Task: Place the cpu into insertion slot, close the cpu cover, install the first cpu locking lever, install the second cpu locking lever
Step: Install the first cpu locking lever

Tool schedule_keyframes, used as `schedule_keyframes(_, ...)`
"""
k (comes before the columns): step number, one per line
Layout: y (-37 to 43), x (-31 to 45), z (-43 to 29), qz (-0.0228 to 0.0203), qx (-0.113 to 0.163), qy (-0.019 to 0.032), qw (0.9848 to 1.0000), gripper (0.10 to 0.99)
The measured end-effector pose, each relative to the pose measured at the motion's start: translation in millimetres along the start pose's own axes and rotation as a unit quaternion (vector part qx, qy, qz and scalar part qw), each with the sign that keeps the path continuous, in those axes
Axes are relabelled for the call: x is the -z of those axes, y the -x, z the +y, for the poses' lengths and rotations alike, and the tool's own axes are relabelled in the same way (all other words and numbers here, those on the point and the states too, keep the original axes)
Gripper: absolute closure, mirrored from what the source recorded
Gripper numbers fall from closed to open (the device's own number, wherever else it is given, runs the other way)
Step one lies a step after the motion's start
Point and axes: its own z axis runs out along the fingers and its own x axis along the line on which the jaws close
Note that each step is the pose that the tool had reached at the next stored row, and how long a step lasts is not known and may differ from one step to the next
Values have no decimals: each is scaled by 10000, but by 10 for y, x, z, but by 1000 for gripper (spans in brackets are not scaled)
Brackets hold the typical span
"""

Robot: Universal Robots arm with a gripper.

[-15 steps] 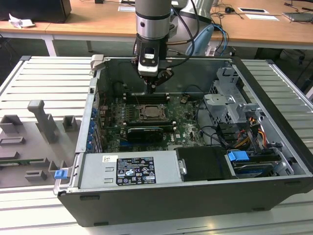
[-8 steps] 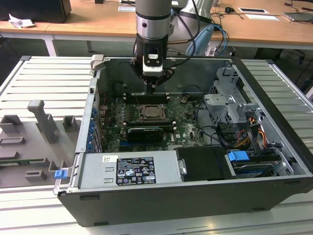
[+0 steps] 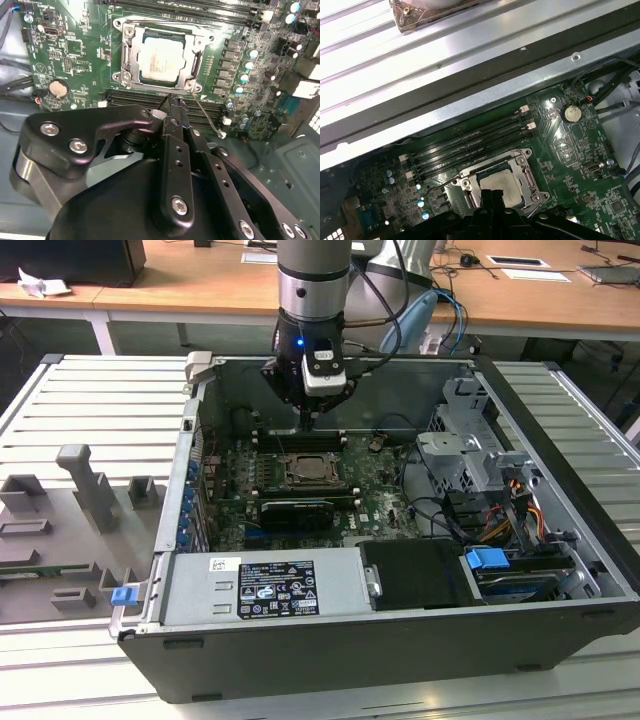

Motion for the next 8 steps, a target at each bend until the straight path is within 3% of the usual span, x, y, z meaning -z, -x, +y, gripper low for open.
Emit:
schedule_keyframes(5,-7,-2,-3,16,269,0,9996,980)
schedule_keyframes(8,-7,-2,-3,29,513,-1,9987,980)
